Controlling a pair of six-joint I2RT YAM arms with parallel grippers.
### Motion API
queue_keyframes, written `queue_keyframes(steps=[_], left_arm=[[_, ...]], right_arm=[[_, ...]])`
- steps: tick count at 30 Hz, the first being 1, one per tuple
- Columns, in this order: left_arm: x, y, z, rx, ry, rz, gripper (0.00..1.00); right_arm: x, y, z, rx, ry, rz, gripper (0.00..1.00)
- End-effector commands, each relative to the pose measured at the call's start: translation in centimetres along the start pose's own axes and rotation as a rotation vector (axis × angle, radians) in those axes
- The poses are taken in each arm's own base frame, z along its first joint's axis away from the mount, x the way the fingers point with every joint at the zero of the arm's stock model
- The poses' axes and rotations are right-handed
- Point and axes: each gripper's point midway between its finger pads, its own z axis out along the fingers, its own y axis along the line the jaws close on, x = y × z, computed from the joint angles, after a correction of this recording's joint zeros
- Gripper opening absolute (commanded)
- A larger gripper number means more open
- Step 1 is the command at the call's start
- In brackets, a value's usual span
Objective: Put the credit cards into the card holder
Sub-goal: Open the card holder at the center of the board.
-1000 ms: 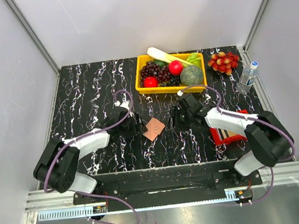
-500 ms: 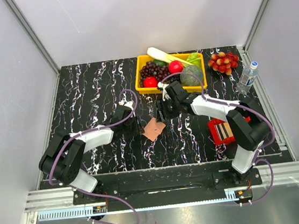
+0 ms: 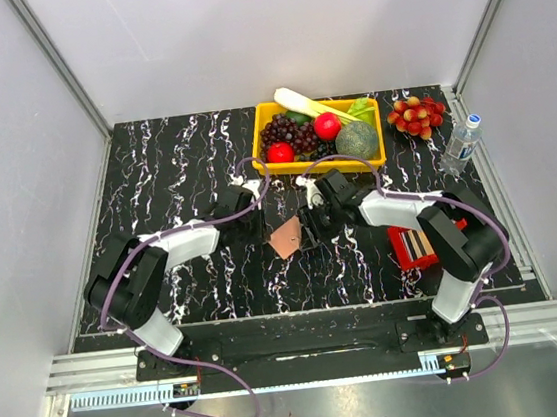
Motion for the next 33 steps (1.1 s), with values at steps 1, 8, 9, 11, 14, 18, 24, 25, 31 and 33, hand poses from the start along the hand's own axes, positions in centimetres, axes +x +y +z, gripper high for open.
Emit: queue_keyframes(steps=[1,8,9,11,14,18,24,25,31,33], left_arm=[[-0.7,1.1,0.2,-0.063,0.005,0.073,0.12],[-1.1,0.9,0.0,-0.053,-0.006,0.101,0.12],[-1.0,0.8,0.0,-0.048,-0.005,0.105,0.12],[-1.0,0.8,0.1,-0.048,-0.003,0.105,0.12],[-0.9,0.7,0.2,-0.037,-0.002,0.104,0.11],[-0.6,0.5,0.3,-0.019,-0.015,0.089,0.11],[-0.5,-0.1,0.9,0.021,-0.022,0.061,0.09],[-0.4,-0.2,0.9,0.028,-0.018,0.057,0.09],[-0.4,-0.8,1.2,0.057,-0.031,0.021,0.05],[-0.2,-0.8,1.3,0.059,-0.035,0.006,0.04]], right_arm=[[-3.3,2.7,-2.5,-0.062,-0.150,-0.084,0.50],[-4.3,2.5,-1.5,-0.062,-0.152,-0.078,0.54],[-4.4,2.3,-1.0,-0.062,-0.142,-0.077,0.52],[-4.3,1.8,0.1,-0.060,-0.116,-0.064,0.50],[-4.5,1.0,1.0,-0.035,-0.128,-0.057,0.49],[-4.0,1.4,2.1,-0.084,-0.111,-0.038,0.46],[-2.4,2.4,3.0,-0.183,-0.084,0.000,0.43],[-2.1,2.6,3.1,-0.199,-0.083,0.011,0.43],[-2.1,4.0,3.7,-0.286,-0.088,0.125,0.36],[-2.0,3.2,4.3,-0.233,-0.083,0.183,0.34]])
